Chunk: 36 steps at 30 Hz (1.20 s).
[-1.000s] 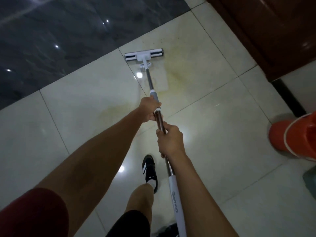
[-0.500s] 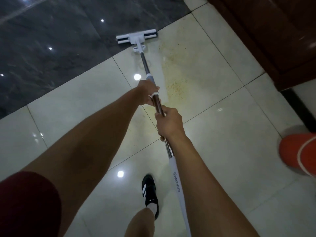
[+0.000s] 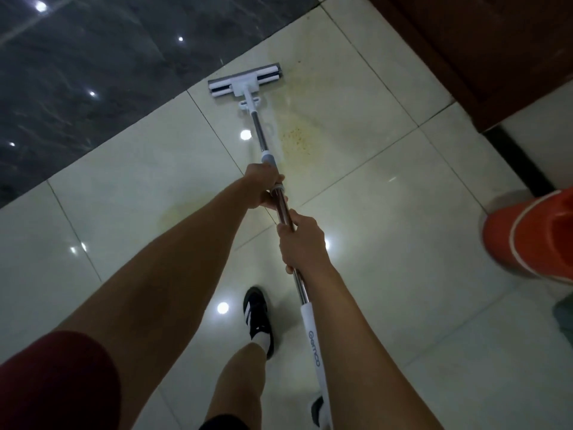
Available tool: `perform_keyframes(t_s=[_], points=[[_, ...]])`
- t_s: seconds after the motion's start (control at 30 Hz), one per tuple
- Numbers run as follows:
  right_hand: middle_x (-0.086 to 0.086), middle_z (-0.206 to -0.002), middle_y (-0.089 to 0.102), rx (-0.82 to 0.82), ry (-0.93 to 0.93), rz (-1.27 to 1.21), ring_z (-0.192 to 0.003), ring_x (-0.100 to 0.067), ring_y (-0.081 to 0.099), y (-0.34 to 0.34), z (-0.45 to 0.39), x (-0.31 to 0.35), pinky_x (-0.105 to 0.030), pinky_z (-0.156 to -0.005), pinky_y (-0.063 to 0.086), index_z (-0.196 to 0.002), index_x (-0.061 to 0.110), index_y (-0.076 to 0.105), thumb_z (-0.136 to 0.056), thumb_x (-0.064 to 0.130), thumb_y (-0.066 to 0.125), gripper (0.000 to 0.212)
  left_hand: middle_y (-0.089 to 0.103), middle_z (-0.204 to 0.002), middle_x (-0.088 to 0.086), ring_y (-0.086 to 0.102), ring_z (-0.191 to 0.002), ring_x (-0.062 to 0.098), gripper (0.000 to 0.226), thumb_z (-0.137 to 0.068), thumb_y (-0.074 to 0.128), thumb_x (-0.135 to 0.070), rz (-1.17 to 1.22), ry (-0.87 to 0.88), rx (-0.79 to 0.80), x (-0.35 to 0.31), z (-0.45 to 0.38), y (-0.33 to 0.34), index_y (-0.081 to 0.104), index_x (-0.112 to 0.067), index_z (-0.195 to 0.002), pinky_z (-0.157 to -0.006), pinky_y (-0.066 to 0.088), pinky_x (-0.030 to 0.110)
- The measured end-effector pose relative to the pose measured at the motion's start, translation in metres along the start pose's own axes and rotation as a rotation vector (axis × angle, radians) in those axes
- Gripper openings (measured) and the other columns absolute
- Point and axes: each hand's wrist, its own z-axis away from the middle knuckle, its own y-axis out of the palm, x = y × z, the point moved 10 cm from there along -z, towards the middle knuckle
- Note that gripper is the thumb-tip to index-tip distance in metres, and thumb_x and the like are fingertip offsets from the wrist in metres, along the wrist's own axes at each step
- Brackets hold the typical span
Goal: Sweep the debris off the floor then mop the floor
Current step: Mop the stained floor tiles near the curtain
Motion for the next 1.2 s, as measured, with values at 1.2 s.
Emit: perform_keyframes(t_s=[1.2], points=[[0.002,-0.08,0.059,0.003,0.112,-0.248,-0.053,-0.01,0.051,-0.158,0.057,-0.082,-0.021,-0.045,0.043,-0.124,0.03,0.065,-0.098,0.021,0.054,0.029,0.064,-0.092,0.022,0.07,-0.066,0.039,0.021,-0.095,0.068,-0.007,0.114,0.006,0.042,0.003,0.073,0.167,0.057,0.002,-0.111,-0.064,0.061,0.061]])
